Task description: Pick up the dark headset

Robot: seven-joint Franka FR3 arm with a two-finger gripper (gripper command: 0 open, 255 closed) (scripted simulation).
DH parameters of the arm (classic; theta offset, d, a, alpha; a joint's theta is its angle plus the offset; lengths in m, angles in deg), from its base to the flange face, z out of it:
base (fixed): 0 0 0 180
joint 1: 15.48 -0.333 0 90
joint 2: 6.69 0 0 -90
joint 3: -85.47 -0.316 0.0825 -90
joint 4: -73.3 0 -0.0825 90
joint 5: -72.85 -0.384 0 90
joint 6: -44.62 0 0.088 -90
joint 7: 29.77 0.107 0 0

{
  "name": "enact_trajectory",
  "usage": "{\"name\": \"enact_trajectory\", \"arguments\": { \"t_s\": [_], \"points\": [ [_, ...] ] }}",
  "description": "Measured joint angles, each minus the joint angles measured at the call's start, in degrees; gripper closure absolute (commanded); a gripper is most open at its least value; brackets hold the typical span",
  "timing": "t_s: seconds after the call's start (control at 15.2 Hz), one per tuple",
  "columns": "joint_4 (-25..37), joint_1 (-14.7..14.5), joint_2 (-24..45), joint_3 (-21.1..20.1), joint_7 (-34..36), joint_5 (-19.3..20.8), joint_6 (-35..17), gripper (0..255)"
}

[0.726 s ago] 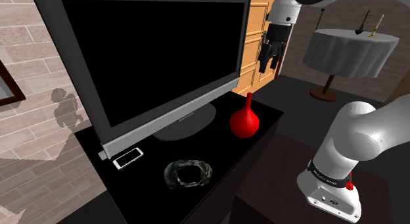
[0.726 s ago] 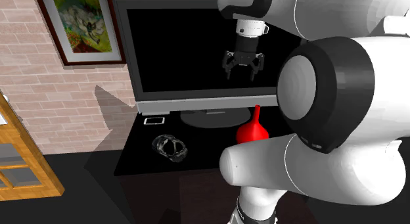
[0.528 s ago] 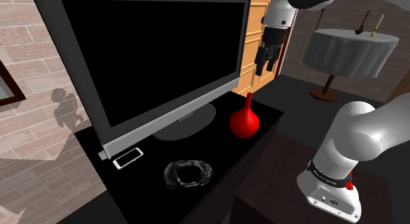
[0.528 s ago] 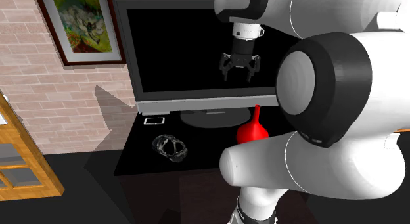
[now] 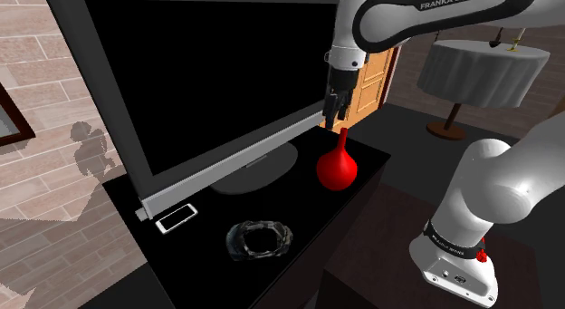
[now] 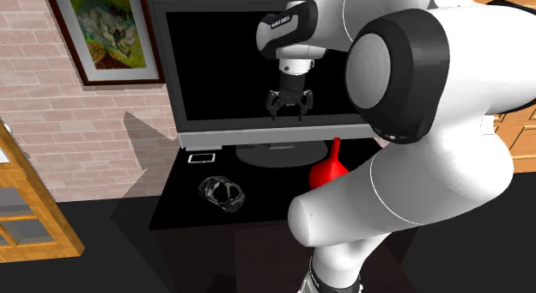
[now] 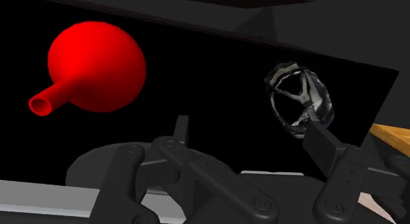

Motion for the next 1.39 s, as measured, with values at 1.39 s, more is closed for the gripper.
{"name": "enact_trajectory", "arguments": {
  "t_s": [1.39],
  "points": [
    [8.0,-10.7,36.4,-9.6,-7.0,0.3,-25.4,0]
  ]
}}
